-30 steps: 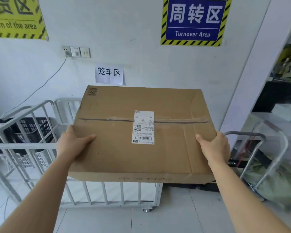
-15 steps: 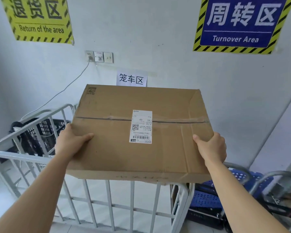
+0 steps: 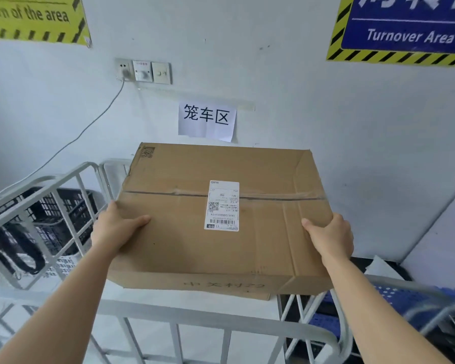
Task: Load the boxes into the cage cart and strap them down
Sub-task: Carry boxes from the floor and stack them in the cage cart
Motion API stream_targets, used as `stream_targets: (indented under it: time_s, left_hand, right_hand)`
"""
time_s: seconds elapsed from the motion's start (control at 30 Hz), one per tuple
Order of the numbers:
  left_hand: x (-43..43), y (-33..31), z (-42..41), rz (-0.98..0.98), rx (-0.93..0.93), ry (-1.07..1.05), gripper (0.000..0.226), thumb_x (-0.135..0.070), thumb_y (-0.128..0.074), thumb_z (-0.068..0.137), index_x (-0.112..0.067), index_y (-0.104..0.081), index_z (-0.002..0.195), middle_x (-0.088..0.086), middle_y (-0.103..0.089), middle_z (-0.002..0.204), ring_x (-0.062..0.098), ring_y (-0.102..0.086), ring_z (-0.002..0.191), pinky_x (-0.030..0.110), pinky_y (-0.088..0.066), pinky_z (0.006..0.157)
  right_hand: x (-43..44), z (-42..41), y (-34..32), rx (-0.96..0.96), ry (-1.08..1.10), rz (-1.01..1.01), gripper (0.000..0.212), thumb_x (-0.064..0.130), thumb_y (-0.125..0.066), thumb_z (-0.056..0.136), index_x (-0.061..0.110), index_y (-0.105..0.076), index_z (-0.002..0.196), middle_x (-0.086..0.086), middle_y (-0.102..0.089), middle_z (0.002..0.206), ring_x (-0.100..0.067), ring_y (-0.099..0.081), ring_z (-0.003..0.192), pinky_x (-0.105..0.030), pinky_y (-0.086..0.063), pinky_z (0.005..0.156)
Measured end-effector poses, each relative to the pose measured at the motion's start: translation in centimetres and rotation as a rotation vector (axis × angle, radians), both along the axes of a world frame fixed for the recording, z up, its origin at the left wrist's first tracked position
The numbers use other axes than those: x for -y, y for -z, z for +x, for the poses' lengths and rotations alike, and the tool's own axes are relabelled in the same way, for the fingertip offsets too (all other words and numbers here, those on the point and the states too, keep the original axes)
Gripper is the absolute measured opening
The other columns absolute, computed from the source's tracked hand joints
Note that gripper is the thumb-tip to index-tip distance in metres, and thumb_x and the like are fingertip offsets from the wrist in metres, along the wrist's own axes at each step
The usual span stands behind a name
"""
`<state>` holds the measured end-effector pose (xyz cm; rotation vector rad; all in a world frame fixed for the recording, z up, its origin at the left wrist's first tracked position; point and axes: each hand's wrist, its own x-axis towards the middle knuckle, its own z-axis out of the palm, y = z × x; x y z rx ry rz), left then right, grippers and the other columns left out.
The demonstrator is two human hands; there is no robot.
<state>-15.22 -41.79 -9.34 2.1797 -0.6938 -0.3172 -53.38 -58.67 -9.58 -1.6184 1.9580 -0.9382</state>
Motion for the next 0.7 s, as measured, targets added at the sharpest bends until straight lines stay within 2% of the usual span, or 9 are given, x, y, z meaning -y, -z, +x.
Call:
stream_targets:
  time_s: [0.3, 0.37, 0.5, 0.57, 0.63, 0.7]
  left_hand:
    - [6.3, 6.0, 5.5, 0.142, -0.105, 0.039, 0.104, -0.072, -0.07, 0.04, -0.024, -0.046, 0.13, 0.006, -0.061, 0.12, 0.033, -0.059, 0.106, 0.051, -0.05, 0.089]
    - [7.6, 7.7, 6.0, 0.177, -0.135, 0.046, 0.098, -0.067, -0.074, 0.046, -0.022, -0.046, 0.129, 0.008, -0.06, 0.119, 0.034, -0.058, 0.106, 0.05, -0.05, 0.088]
    - [10.1, 10.3, 5.7, 0.208, -0.176, 0.023, 0.067, -0.042, -0.084, 0.066, -0.015, -0.05, 0.117, 0.01, -0.062, 0.115, 0.034, -0.057, 0.103, 0.041, -0.047, 0.082]
    - [11.5, 12.4, 5.9, 0.245, -0.199, 0.018, 0.072, -0.037, -0.084, 0.069, -0.012, -0.049, 0.127, 0.012, -0.06, 0.121, 0.035, -0.056, 0.109, 0.042, -0.047, 0.086]
    - [12.5, 14.2, 5.8, 0.303, -0.217, 0.016, 0.086, -0.037, -0.083, 0.071, -0.011, -0.039, 0.141, 0.014, -0.053, 0.133, 0.036, -0.05, 0.119, 0.044, -0.044, 0.094]
    - [13.5, 16.4, 5.9, 0.341, -0.231, 0.011, 0.091, -0.036, -0.082, 0.073, -0.01, -0.033, 0.145, 0.015, -0.047, 0.14, 0.036, -0.046, 0.125, 0.046, -0.042, 0.098]
  right_hand:
    - [4.7, 4.2, 5.1, -0.058, 0.057, 0.149, 0.071, 0.051, -0.072, 0.079, 0.006, -0.05, 0.128, -0.015, -0.054, 0.128, -0.038, -0.054, 0.115, -0.051, -0.049, 0.093]
    - [5.8, 4.6, 6.6, -0.076, 0.067, 0.179, 0.071, 0.049, -0.073, 0.08, 0.005, -0.049, 0.13, -0.016, -0.053, 0.131, -0.038, -0.052, 0.119, -0.049, -0.048, 0.094]
    - [8.2, 5.4, 10.4, -0.096, 0.054, 0.255, 0.073, 0.05, -0.073, 0.078, 0.008, -0.049, 0.132, -0.015, -0.052, 0.133, -0.037, -0.051, 0.12, -0.049, -0.048, 0.093]
    - [9.5, 5.6, 12.6, -0.117, 0.046, 0.307, 0.072, 0.053, -0.073, 0.076, 0.011, -0.05, 0.13, -0.014, -0.052, 0.132, -0.038, -0.054, 0.116, -0.049, -0.05, 0.09]
    - [10.7, 5.8, 14.5, -0.141, 0.041, 0.356, 0.069, 0.052, -0.073, 0.077, 0.011, -0.051, 0.128, -0.014, -0.052, 0.132, -0.037, -0.054, 0.114, -0.048, -0.051, 0.089]
    - [11.7, 5.9, 16.3, -0.163, 0.037, 0.397, 0.067, 0.051, -0.073, 0.078, 0.01, -0.051, 0.127, -0.014, -0.053, 0.128, -0.037, -0.054, 0.113, -0.049, -0.05, 0.09]
